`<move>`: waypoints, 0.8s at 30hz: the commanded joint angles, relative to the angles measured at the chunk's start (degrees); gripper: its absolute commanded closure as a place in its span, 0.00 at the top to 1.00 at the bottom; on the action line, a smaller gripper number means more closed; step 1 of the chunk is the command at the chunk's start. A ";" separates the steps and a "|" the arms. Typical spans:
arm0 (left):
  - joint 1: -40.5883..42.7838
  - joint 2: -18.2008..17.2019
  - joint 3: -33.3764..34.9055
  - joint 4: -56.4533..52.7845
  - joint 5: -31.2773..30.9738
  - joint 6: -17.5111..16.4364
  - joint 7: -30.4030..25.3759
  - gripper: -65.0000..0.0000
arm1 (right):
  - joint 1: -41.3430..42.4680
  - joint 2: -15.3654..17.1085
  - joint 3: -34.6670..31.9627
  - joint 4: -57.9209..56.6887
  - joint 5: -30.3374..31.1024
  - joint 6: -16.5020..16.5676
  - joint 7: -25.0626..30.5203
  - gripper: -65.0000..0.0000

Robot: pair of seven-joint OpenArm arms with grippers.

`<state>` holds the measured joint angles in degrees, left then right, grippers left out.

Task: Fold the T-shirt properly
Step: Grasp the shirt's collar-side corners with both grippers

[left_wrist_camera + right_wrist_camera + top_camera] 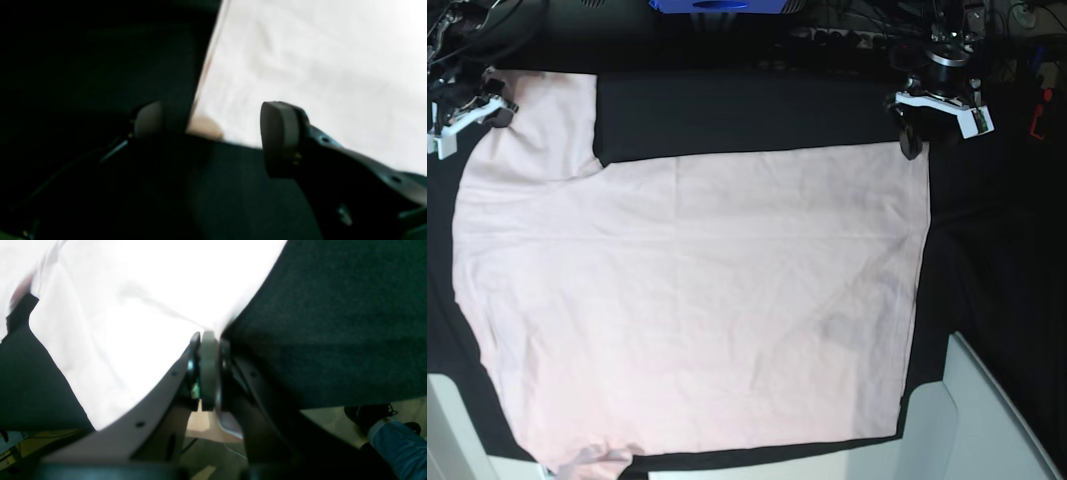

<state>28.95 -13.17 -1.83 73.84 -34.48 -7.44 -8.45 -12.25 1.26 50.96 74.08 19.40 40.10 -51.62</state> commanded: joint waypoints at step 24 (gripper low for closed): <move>-6.05 1.34 2.48 -6.90 -0.20 0.37 -1.00 0.68 | 0.34 0.19 -0.37 -0.02 -1.16 -0.10 -1.26 0.00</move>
<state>23.00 -11.77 0.43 66.46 -34.57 -6.52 -10.33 -11.90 1.23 50.85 74.06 19.38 40.07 -51.81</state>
